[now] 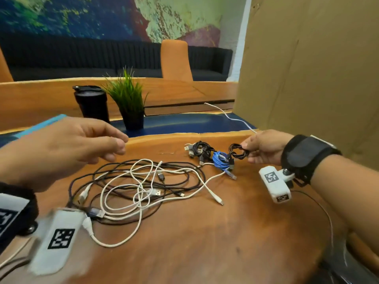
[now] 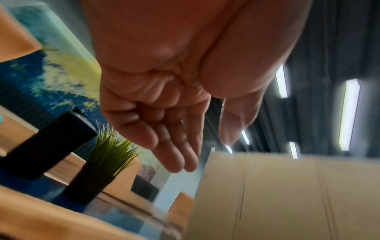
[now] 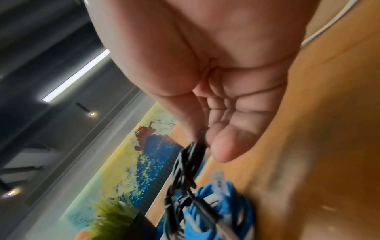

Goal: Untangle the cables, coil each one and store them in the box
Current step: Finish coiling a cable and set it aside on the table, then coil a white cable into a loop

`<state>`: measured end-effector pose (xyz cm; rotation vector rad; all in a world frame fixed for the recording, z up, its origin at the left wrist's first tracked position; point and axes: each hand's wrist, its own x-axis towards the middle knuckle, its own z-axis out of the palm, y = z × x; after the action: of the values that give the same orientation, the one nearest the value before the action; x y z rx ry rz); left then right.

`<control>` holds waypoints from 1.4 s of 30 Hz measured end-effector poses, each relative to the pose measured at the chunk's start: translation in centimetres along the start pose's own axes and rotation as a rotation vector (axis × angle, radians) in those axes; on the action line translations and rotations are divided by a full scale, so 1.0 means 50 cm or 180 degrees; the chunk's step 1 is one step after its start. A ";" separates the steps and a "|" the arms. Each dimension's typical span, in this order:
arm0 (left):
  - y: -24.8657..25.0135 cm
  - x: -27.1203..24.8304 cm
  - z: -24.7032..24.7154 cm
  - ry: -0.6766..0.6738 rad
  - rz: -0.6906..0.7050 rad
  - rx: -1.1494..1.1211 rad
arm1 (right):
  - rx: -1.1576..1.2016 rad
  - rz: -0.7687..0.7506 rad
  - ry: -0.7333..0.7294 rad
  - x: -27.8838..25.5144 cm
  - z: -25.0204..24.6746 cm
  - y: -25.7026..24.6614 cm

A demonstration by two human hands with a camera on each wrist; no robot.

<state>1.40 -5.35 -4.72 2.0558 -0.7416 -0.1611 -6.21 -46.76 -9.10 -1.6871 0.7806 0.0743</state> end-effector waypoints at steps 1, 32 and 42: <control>0.001 -0.008 0.006 -0.0133 -0.0011 0.0359 | -0.0014 0.0108 -0.0022 0.007 -0.005 0.010; -0.060 -0.085 0.079 -0.1642 -0.0392 0.3315 | -0.4427 -0.2072 -0.0585 -0.133 0.251 -0.027; -0.045 -0.067 -0.019 -0.0908 -0.0393 0.2671 | -0.3746 -0.2598 -0.0502 -0.180 0.294 -0.079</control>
<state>0.06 -1.89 -6.54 2.9209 -0.9603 -0.2446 -5.81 -29.37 -5.88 -2.9430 -0.2349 0.1023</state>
